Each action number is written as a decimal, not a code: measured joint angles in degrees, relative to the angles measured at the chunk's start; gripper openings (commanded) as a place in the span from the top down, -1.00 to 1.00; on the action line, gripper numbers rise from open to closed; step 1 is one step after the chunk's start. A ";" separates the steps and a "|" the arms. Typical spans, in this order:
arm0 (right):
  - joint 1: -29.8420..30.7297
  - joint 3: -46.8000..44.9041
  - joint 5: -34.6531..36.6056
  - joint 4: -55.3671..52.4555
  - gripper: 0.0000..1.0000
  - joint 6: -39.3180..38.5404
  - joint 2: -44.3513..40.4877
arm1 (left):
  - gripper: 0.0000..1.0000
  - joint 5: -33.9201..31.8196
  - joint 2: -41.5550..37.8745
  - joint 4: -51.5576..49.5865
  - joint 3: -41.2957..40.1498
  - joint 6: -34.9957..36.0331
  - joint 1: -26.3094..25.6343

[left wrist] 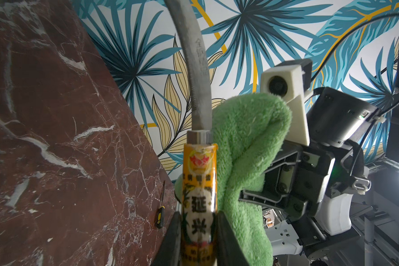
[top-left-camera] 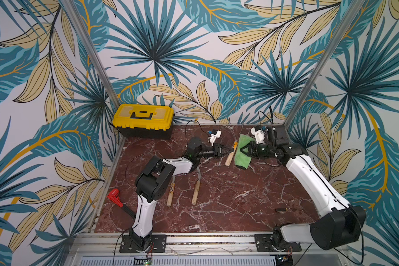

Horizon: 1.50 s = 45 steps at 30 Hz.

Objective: Wipe small sickles with rags
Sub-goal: Wipe the small sickle, then place the rag at the center of the board.

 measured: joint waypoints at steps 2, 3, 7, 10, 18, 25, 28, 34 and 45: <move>0.02 1.33 -1.42 0.20 0.69 -0.35 2.36 | 1.00 -0.11 -0.28 0.00 -0.04 0.13 0.00; -0.04 1.36 -1.88 0.33 0.69 -0.39 3.06 | 1.00 -0.24 -0.28 -0.09 -0.04 0.20 0.04; -0.17 0.31 -3.76 1.09 0.68 -0.44 4.00 | 1.00 -0.28 -0.28 -0.96 -0.11 0.35 0.37; 0.44 -1.62 -4.52 1.75 0.68 -0.68 3.56 | 1.00 -0.26 -0.24 -1.07 0.13 0.33 0.50; 3.82 -11.21 -4.66 1.70 0.68 -0.44 0.04 | 1.00 -0.26 0.74 -0.42 4.72 0.11 0.74; 2.34 -13.81 1.81 -3.43 0.65 0.55 -3.87 | 1.00 -0.11 0.74 0.15 5.27 -0.28 1.18; 1.16 -14.88 4.31 -5.01 0.63 0.74 -3.39 | 1.00 -0.04 0.76 0.31 5.20 -0.28 1.51; 0.59 -16.13 8.61 -6.23 0.54 1.42 2.93 | 1.00 -0.15 0.74 0.76 2.67 -0.20 1.81; 0.59 -16.22 11.52 -5.22 0.15 3.54 12.92 | 1.00 -0.07 0.61 0.72 -1.51 0.92 1.81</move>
